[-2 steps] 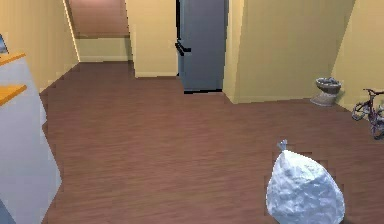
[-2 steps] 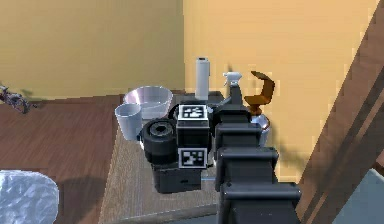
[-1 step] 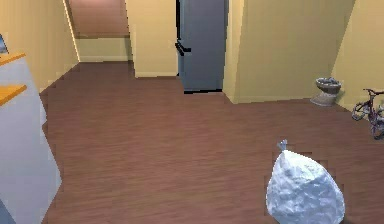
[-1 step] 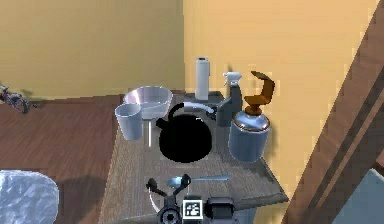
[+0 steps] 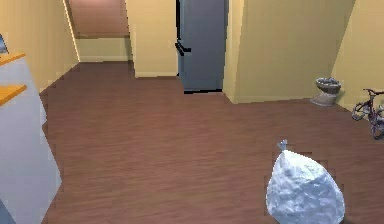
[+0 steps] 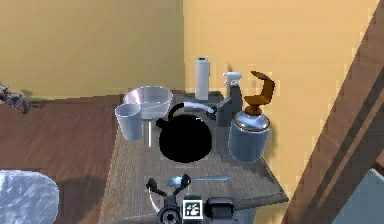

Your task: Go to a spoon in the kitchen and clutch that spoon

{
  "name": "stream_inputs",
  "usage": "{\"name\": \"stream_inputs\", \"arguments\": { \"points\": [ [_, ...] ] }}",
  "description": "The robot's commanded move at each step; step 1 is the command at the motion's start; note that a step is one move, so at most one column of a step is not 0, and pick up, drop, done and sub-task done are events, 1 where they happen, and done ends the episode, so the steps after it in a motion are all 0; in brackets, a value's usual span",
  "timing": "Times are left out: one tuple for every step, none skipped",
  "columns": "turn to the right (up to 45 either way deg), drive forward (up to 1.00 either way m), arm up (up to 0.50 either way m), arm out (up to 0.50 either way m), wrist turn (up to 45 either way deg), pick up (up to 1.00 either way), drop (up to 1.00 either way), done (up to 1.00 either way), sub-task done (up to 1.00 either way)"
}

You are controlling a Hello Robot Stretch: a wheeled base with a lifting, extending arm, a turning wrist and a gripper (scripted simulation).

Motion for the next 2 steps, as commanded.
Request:
{"name": "stream_inputs", "arguments": {
  "points": [
    [0.0, 0.00, 0.10, 0.00, 0.0, 0.00, 0.00, 0.00, 0.00],
    [0.0, 0.00, 0.00, 0.00, 0.0, 0.00, 0.00, 1.00, 0.00]
  ]
}}
